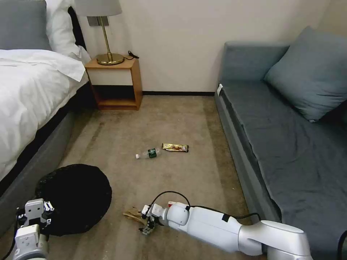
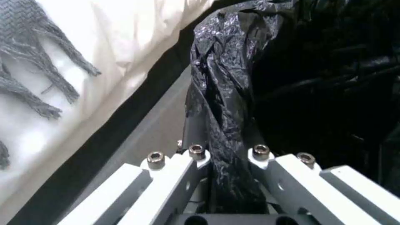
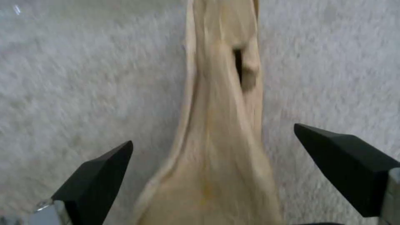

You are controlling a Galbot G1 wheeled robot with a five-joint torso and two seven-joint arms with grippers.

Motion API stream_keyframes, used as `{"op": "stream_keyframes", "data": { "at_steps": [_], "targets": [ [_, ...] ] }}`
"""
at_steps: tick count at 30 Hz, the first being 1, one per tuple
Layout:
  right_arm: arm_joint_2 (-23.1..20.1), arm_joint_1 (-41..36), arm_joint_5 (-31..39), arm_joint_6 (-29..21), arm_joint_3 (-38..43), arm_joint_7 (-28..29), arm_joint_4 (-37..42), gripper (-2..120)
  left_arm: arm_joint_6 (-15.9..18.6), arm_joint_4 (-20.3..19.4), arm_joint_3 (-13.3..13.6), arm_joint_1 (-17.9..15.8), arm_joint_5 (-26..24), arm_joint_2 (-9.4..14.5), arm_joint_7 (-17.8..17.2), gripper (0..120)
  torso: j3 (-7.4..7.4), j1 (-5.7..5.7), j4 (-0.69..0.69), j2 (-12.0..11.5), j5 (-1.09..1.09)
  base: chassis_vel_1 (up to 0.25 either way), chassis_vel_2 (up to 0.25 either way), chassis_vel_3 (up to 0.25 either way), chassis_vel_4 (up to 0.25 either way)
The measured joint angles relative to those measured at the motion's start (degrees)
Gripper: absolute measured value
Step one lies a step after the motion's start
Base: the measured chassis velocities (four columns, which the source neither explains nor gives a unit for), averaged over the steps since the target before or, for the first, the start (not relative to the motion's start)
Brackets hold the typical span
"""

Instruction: Pick up the trash bin, then pick up the garbage on the floor and place it into the trash bin.

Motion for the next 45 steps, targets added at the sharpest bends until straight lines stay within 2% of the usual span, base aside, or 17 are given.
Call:
{"op": "stream_keyframes", "data": {
  "at_steps": [4, 9, 10, 17, 20, 22, 23, 26, 27, 29, 37, 41, 45],
  "targets": [
    [0.0, 0.0, -0.5, 0.1, 0.2, -1.3, -0.7, 90, -0.2, -0.6, -0.1, 0.7, -0.3, 0.0, 0.0, 3, 0.0, 0.0, 0.0, 0.0, 0.01, 0.0, 0.0, 0.0, 0.0],
    [-0.4, 0.6, -0.6, 0.4, 0.6, -1.9, -0.5, 68, -0.3, -0.6, -0.1, 0.5, -0.3, -0.2, 0.0, 3, 0.0, 0.0, 0.0, 0.0, 0.01, 0.0, 0.0, 0.0, 0.0],
    [-0.4, 0.6, -0.6, 0.4, 0.6, -1.9, -0.5, 68, -0.3, -0.6, -0.1, 0.5, -0.3, -0.2, 0.0, 3, 0.0, 0.0, 0.0, 0.0, 0.01, 0.0, 0.0, 0.0, 0.0],
    [-0.5, 0.1, -2.4, 1.5, 1.4, -2.5, -1.0, 42, -0.5, -0.4, 0.4, 0.7, 0.2, -0.8, 0.2, 3, 0.0, 0.0, 0.0, 0.0, 0.0, 0.0, 0.0, 0.0, 0.0],
    [-0.5, 0.1, -2.5, 1.6, 1.5, -2.5, -1.0, 40, -0.5, -0.4, 0.4, 0.7, 0.2, -0.8, 0.2, 3, 0.0, 0.0, 0.0, 0.0, 0.0, 0.0, 0.0, 0.0, 0.0],
    [-0.6, 0.1, -2.6, 1.8, 1.7, -2.6, -1.0, 23, -0.6, -0.2, 0.3, 0.7, 0.2, -0.8, 0.2, 3, 0.0, 0.0, 0.0, 0.0, 0.01, 0.0, 0.0, 0.0, 0.0],
    [-0.6, 0.1, -2.6, 1.8, 1.7, -2.6, -1.0, 23, -0.6, -0.2, 0.3, 0.7, 0.2, -0.8, 0.2, 3, 0.0, 0.0, 0.0, 0.0, 0.01, 0.0, 0.0, 0.0, 0.0],
    [-0.8, 0.1, -2.9, 2.0, 2.1, -2.7, -0.9, 10, -0.9, 0.1, 0.2, 0.8, 0.4, -0.8, 0.3, 3, 0.0, 0.0, -0.01, 0.0, 0.0, 0.0, 0.0, 0.0, 0.0],
    [-0.8, 0.1, -2.9, 2.0, 2.1, -2.7, -0.9, 10, -0.9, 0.1, 0.2, 0.8, 0.4, -0.8, 0.3, 3, 0.0, 0.0, -0.01, 0.0, 0.0, 0.0, 0.0, 0.0, 0.0],
    [-0.9, 0.0, -3.9, 2.3, 2.7, -2.8, -0.9, 0, -1.1, 0.1, 0.2, 1.1, 0.5, -1.0, 0.3, 3, 0.0, 0.0, 0.0, 0.0, 0.01, 0.0, 0.0, 0.0, 0.0],
    [-2.3, -0.6, -6.7, 4.1, 6.7, -3.3, 1.5, 0, -0.8, -0.5, 0.3, 2.2, 0.3, -1.3, 0.1, 3, 0.0, 0.0, 0.0, 0.0, 0.0, 0.0, 0.0, 0.0, 0.0],
    [-3.7, -2.2, -7.0, 4.4, 12.2, -3.5, 5.8, 0, -1.0, -0.1, -0.1, 2.5, 0.3, -1.3, 0.1, 3, 0.0, 0.0, 0.0, 0.0, 0.01, 0.0, 0.0, 0.0, 0.0],
    [-4.6, -5.3, -6.7, 5.1, 23.1, -3.6, 12.5, 0, -1.8, 0.3, -0.5, 3.7, -0.1, -1.4, 0.2, 3, 0.0, 0.0, 0.0, 0.0, 0.01, 0.0, 0.0, 0.0, 0.0]
  ]
}}
